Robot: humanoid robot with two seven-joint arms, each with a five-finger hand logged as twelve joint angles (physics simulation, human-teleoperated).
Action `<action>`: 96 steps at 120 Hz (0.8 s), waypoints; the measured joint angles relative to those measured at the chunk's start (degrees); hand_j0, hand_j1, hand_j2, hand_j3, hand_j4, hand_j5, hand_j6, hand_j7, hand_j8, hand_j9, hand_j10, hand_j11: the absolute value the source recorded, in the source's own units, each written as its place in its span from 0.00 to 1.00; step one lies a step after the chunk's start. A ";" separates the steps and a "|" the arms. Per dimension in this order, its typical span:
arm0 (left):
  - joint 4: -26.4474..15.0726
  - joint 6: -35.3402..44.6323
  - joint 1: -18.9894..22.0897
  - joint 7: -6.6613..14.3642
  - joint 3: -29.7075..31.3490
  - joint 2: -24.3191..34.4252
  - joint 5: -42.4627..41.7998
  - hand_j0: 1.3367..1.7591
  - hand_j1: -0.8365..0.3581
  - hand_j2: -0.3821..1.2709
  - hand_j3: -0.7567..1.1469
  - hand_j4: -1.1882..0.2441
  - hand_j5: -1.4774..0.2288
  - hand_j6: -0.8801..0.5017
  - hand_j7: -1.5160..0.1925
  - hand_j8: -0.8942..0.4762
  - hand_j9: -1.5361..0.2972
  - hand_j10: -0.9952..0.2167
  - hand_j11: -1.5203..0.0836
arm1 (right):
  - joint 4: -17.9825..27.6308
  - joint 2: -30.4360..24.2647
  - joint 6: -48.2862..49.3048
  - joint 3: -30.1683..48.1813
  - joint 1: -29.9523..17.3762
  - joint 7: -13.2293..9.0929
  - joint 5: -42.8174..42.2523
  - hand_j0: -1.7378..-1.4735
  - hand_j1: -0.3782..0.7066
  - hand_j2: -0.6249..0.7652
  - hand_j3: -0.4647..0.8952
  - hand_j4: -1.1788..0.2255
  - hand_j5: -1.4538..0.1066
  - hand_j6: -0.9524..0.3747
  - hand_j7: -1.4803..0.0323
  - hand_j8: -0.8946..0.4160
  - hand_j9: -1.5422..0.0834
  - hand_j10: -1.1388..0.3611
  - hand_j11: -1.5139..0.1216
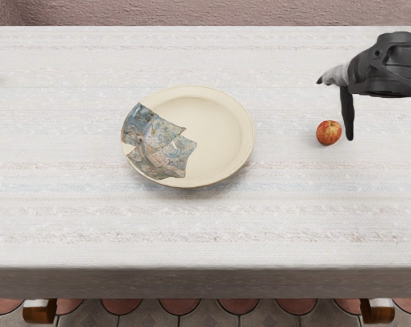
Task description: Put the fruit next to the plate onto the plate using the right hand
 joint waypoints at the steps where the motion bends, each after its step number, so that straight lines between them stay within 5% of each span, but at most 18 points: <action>1: 0.00 0.00 0.03 0.00 0.00 0.00 0.00 0.76 0.99 0.23 0.40 0.83 0.87 0.64 0.89 0.65 0.84 0.82 0.95 | 0.26 -0.02 -0.52 -0.33 -0.03 0.00 -0.05 0.30 0.03 0.45 0.34 0.84 0.93 0.72 0.98 0.68 0.95 0.76 0.93; 44: -0.08 0.08 -0.54 0.00 0.01 0.00 0.00 0.76 0.99 0.23 0.40 0.83 0.87 0.64 0.89 0.65 0.84 0.82 0.95 | 4.05 -1.83 -26.29 -1.67 -11.68 0.00 -0.21 0.30 0.09 0.44 0.34 0.80 0.88 0.67 0.93 0.64 0.90 0.72 0.88; 96: -0.01 0.08 -0.90 0.00 -0.01 0.00 0.01 0.76 0.99 0.23 0.40 0.83 0.87 0.64 0.89 0.65 0.84 0.82 0.95 | 3.86 -1.56 -30.10 1.93 -14.37 0.00 -0.53 0.30 0.25 0.42 0.34 0.70 0.77 0.56 0.81 0.53 0.79 0.62 0.77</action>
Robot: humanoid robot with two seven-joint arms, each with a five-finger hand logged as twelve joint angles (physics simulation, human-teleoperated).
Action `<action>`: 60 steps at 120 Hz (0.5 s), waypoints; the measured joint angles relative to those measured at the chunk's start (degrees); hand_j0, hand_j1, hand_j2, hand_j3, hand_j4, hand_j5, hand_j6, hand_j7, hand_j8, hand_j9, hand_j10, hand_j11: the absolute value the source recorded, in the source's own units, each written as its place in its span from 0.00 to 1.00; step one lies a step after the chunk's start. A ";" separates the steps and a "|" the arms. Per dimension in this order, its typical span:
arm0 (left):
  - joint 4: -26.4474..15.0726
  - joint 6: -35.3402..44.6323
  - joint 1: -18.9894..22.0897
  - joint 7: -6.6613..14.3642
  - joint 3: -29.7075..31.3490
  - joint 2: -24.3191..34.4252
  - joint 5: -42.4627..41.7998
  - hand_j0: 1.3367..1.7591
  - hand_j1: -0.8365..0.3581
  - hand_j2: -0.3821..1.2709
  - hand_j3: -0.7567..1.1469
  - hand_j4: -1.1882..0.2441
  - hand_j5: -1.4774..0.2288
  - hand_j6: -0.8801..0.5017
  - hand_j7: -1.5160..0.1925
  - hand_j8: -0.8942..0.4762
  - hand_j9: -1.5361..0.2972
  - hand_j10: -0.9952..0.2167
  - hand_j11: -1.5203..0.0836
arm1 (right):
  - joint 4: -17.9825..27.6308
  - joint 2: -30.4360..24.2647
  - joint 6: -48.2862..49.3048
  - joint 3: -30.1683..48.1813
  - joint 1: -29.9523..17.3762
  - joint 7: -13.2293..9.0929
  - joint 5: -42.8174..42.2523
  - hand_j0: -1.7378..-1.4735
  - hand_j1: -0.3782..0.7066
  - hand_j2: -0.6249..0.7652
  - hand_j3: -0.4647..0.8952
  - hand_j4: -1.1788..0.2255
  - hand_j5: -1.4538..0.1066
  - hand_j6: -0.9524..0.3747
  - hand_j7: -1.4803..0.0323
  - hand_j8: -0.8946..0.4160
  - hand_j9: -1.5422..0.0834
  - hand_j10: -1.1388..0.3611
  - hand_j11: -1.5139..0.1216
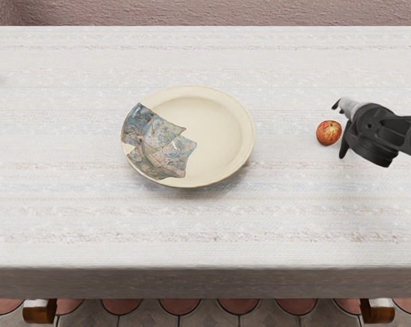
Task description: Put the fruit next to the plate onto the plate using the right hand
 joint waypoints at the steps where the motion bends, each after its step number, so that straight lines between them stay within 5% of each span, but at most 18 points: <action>1: 0.00 0.00 0.00 0.00 0.00 0.00 0.00 0.76 0.99 0.23 0.40 0.83 0.87 0.64 0.89 0.65 0.84 0.82 0.95 | -0.13 0.12 -0.01 0.00 0.01 0.00 0.00 0.30 0.25 0.42 0.34 0.69 0.76 0.56 0.81 0.53 0.79 0.62 0.77; 60: 0.01 0.00 -0.70 0.00 -0.02 0.00 -0.01 0.76 0.99 0.23 0.40 0.83 0.87 0.64 0.89 0.65 0.84 0.82 0.95 | -9.32 6.21 -0.62 -0.07 -3.23 0.00 -0.21 0.30 0.34 0.41 0.34 0.64 0.70 0.50 0.74 0.47 0.72 0.57 0.70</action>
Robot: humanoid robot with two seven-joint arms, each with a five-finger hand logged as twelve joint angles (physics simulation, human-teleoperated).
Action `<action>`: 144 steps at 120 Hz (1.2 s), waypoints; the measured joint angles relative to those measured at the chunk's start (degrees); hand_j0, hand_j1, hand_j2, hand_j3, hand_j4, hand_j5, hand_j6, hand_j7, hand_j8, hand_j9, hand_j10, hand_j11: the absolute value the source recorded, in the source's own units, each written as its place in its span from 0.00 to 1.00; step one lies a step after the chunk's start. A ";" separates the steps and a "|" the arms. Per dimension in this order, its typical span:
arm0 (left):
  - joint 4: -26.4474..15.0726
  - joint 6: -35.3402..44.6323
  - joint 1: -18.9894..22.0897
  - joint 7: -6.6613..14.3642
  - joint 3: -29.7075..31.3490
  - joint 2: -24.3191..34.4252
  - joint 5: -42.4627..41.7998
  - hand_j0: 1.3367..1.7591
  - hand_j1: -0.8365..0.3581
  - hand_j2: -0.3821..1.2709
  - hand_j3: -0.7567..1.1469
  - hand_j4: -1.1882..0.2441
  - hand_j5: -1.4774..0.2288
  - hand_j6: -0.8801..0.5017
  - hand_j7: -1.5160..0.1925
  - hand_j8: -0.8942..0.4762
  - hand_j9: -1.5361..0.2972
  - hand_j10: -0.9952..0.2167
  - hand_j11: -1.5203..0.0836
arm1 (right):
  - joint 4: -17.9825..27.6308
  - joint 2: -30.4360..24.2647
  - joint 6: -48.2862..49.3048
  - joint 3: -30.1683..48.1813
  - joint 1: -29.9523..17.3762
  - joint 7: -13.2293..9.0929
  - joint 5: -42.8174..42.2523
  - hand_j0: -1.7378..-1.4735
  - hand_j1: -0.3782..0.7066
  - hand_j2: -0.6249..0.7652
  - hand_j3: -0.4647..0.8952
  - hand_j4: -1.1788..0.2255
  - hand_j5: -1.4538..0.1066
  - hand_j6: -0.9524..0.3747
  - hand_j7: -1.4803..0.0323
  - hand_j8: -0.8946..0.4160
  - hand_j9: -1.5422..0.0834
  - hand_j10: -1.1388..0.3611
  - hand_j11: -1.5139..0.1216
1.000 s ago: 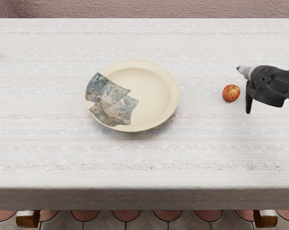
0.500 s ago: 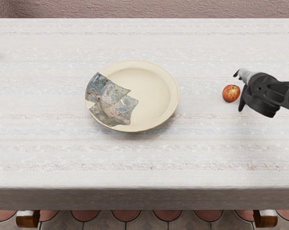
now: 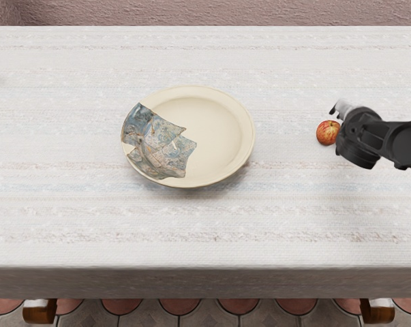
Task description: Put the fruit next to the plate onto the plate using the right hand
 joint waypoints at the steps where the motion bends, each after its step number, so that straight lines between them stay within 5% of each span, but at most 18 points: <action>1: 0.00 0.00 0.00 0.01 0.00 0.00 0.00 0.76 0.99 0.23 0.40 0.83 0.87 0.64 0.89 0.65 0.84 0.82 0.95 | -0.06 0.07 -0.05 0.00 -0.02 0.00 0.00 0.30 0.34 0.41 0.34 0.64 0.70 0.50 0.74 0.47 0.72 0.57 0.70; 107: 0.00 0.00 -0.26 0.01 0.03 0.00 0.00 0.76 0.99 0.23 0.40 0.83 0.87 0.64 0.89 0.65 0.84 0.82 0.95 | -2.16 4.36 -6.02 -0.73 -2.48 0.00 -3.34 0.30 0.40 0.40 0.34 0.60 0.65 0.46 0.69 0.42 0.68 0.53 0.66; 144: 0.00 0.00 -0.26 0.00 -0.01 0.00 0.01 0.76 0.99 0.23 0.40 0.83 0.87 0.64 0.89 0.65 0.84 0.82 0.95 | -2.10 4.57 -6.04 -0.71 -2.78 0.00 -3.34 0.30 0.51 0.39 0.34 0.53 0.57 0.39 0.61 0.35 0.60 0.47 0.58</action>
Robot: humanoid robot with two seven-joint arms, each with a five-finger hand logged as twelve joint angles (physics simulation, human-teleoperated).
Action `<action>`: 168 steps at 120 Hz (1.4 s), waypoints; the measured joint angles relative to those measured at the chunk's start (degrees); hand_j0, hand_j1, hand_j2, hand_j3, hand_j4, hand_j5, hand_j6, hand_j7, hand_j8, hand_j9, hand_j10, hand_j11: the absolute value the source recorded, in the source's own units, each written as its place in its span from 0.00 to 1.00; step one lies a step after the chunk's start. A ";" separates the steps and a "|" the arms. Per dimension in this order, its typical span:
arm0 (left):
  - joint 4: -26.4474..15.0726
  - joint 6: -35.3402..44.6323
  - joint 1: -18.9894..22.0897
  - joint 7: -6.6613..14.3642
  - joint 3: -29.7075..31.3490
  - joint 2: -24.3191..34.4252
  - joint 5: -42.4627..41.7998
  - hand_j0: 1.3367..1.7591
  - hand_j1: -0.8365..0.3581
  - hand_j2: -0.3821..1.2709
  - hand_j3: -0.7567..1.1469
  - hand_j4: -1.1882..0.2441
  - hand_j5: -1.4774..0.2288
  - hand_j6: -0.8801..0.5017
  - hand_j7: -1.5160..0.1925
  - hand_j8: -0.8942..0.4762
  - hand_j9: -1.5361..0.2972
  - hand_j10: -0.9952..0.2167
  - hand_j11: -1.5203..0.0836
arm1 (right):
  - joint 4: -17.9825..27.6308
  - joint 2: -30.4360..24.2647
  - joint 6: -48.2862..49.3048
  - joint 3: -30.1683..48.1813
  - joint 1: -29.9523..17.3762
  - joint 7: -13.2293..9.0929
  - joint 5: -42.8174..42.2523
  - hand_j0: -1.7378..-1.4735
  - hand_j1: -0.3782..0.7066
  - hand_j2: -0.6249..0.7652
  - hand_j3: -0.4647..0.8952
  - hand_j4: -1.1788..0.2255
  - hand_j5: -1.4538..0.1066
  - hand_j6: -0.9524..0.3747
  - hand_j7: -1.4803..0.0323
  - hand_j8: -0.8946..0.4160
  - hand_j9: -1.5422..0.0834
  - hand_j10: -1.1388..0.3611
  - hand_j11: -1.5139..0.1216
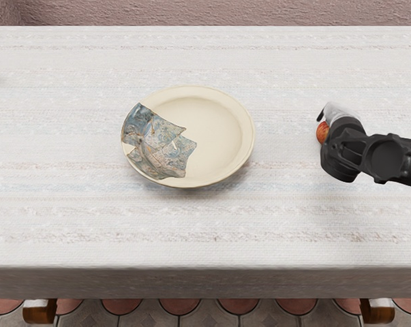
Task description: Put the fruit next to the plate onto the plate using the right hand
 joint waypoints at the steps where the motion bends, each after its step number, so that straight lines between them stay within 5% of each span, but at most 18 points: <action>1: 0.00 0.00 0.00 0.00 0.00 0.00 0.00 0.76 0.99 0.23 0.40 0.83 0.87 0.64 0.89 0.65 0.84 0.82 0.95 | 0.00 0.01 0.00 0.00 0.00 0.00 0.00 0.30 0.51 0.39 0.34 0.53 0.57 0.39 0.60 0.35 0.60 0.47 0.58; 50: 0.00 0.00 0.00 0.00 0.08 0.00 -0.02 0.76 0.99 0.23 0.40 0.83 0.87 0.64 0.89 0.65 0.84 0.82 0.95 | 0.18 0.07 0.08 0.41 0.11 -0.07 0.01 0.32 0.61 0.56 0.34 0.38 0.40 0.41 0.43 0.38 0.43 0.33 0.41; 79: 0.00 0.00 0.13 0.00 0.08 0.00 -0.02 0.76 0.99 0.23 0.40 0.83 0.87 0.64 0.89 0.65 0.84 0.82 0.95 | 1.03 0.10 0.23 0.63 0.38 -0.10 0.29 0.35 0.64 0.58 0.34 0.40 0.26 0.48 0.30 0.46 0.30 0.39 0.29; 103: 0.00 0.00 0.26 0.00 0.08 0.00 0.00 0.76 0.99 0.23 0.40 0.83 0.87 0.64 0.89 0.65 0.84 0.82 0.95 | 4.51 -0.63 0.38 2.16 1.66 0.00 0.84 0.36 0.60 0.58 0.34 0.40 0.21 0.49 0.26 0.48 0.25 0.39 0.24; 137: 0.00 -0.01 0.35 0.01 0.07 0.00 0.01 0.76 0.99 0.23 0.40 0.83 0.87 0.64 0.89 0.65 0.84 0.82 0.95 | 14.04 -5.44 0.46 3.15 6.16 0.11 1.18 0.33 0.61 0.73 0.34 0.35 0.17 0.46 0.24 0.44 0.21 0.31 0.20; 168: 0.00 -0.01 0.35 0.00 0.08 0.00 0.01 0.76 0.99 0.23 0.40 0.83 0.87 0.64 0.89 0.65 0.84 0.82 0.95 | 20.46 -7.65 0.28 3.78 9.84 0.11 0.84 0.32 0.56 0.69 0.34 0.28 0.15 0.43 0.23 0.41 0.21 0.25 0.18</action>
